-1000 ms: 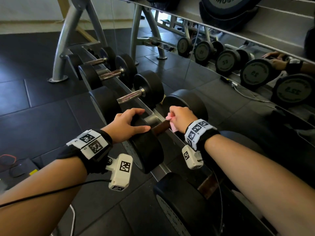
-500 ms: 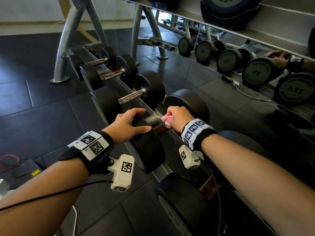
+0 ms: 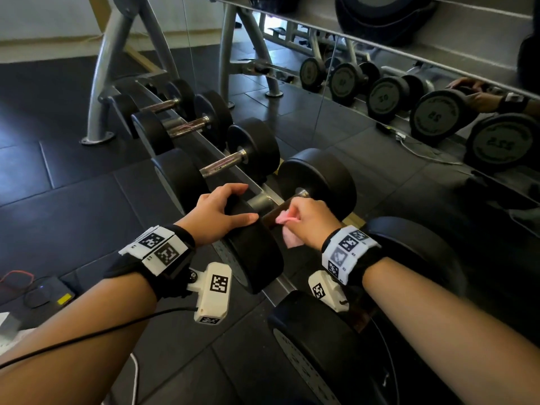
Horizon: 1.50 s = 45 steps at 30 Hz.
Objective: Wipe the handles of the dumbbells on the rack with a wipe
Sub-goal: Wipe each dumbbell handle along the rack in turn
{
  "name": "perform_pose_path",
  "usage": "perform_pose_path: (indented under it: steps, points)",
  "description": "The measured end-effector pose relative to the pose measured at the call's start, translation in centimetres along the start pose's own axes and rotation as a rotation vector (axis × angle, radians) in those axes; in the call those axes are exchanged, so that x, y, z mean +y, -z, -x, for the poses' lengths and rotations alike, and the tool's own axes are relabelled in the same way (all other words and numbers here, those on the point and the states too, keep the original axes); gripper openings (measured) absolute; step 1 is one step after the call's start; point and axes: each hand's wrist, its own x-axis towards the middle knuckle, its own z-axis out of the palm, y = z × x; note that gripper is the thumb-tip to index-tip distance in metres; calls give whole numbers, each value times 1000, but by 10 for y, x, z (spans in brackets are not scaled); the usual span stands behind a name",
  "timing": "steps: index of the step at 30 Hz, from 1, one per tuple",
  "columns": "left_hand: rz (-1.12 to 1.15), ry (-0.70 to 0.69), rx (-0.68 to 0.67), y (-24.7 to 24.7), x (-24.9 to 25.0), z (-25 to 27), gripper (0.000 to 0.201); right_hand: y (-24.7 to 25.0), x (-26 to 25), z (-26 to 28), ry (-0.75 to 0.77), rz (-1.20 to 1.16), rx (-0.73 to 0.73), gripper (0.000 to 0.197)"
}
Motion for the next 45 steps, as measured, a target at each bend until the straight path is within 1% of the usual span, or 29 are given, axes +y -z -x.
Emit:
perform_pose_path:
  steps: [2,3,5,7,11,15,17,19,22,24,26,28,30,33,38,41,43,45]
  points:
    - [2,-3,10,-1,-1,0,68,6,10,6,-114,36,81,17]
    - [0,-5,13,-1,-2,0,68,10,16,7,-173,33,89,16]
    - [-1,-1,5,-1,-2,0,67,16,23,4,-263,-62,59,16]
    - [-5,3,1,-1,-3,-1,66,16,25,-2,-305,-185,44,19]
    - [-34,-2,13,-1,-2,-1,64,1,18,-16,-276,-159,55,16]
    - [-37,4,7,-1,-2,-1,65,0,19,-25,-264,-214,49,20]
    - [-37,0,1,-1,-2,-2,65,-1,19,-25,-237,-221,6,21]
    - [-46,-5,2,-1,-2,-1,64,-4,15,-22,-191,-233,-53,18]
    - [-50,-1,5,0,-1,0,63,-10,5,-15,-97,-297,-193,17]
    - [-65,4,16,-1,0,1,62,-11,1,-13,-87,-302,-220,17]
    - [-72,10,20,-1,1,2,61,-6,3,-15,-152,-313,-175,13]
    - [-70,14,14,-1,2,2,61,5,9,-18,-230,-326,-89,9]
    - [-69,18,10,0,2,3,61,14,18,-19,-268,-280,-1,13]
    - [-69,17,8,0,3,3,61,14,22,-18,-242,-95,54,16]
    - [-88,10,11,-1,4,5,61,6,18,-26,-165,-41,82,20]
    - [-96,3,10,0,4,4,60,3,12,-27,-102,13,18,21]
    - [-95,-1,11,0,4,5,59,-4,3,-23,-31,-6,-96,22]
    - [-101,-6,14,0,4,5,59,-12,-7,-20,38,-86,-243,30]
